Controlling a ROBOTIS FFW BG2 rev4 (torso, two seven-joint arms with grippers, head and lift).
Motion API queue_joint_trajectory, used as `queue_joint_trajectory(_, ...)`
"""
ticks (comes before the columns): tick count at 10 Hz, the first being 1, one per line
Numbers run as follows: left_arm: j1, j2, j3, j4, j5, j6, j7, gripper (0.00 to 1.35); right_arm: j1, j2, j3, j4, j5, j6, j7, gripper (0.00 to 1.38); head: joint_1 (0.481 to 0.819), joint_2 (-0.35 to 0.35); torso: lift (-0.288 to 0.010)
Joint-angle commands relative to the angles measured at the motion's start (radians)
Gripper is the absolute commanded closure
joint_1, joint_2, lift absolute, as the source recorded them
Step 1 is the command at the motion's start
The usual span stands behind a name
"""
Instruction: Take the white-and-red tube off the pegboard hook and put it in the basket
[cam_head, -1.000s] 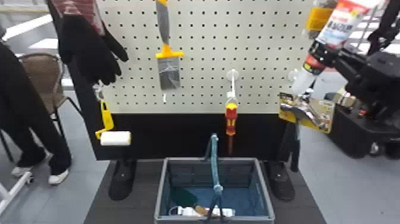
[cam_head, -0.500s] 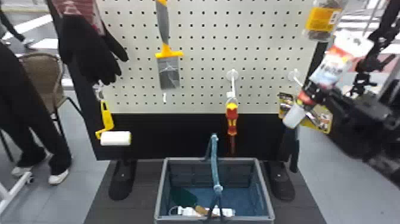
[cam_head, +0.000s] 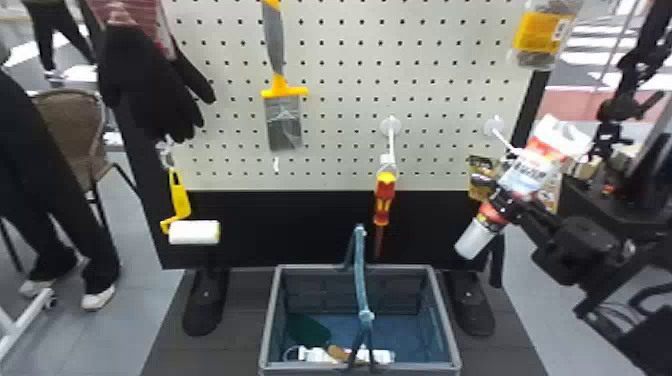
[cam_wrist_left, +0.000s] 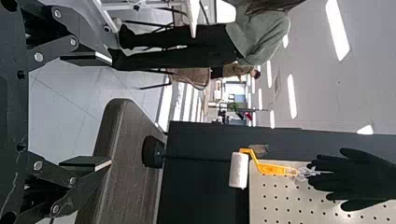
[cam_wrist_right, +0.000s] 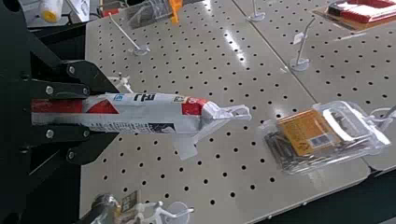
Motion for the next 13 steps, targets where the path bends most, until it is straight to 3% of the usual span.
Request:
queue_joint_trajectory(1,-0.003,-0.003,-0.004,0.000,0.006,0.003,0.000,0.50,-0.009,0.001,0.030,0.054,-0.006,-0.005,0.002,0.98,0.549,0.000,-0.100)
queue_joint_trajectory(7,-0.018,0.002,-0.023,0.007,0.017,0.007,0.000,0.50,-0.048,0.002,0.128,0.235,-0.043,-0.053,0.002,0.98,0.549,0.000,-0.100)
queue_joint_trajectory(10,-0.020,0.009,-0.032,0.010,0.026,0.004,0.000,0.50,-0.054,0.024,0.146,0.289,-0.054,-0.079,0.002,0.98,0.549,0.000,-0.100)
queue_joint_trajectory(13,-0.024,0.008,-0.034,0.012,0.027,0.003,0.000,0.50,-0.071,0.027,0.191,0.348,-0.077,-0.090,0.002,0.98,0.549,0.000,-0.100)
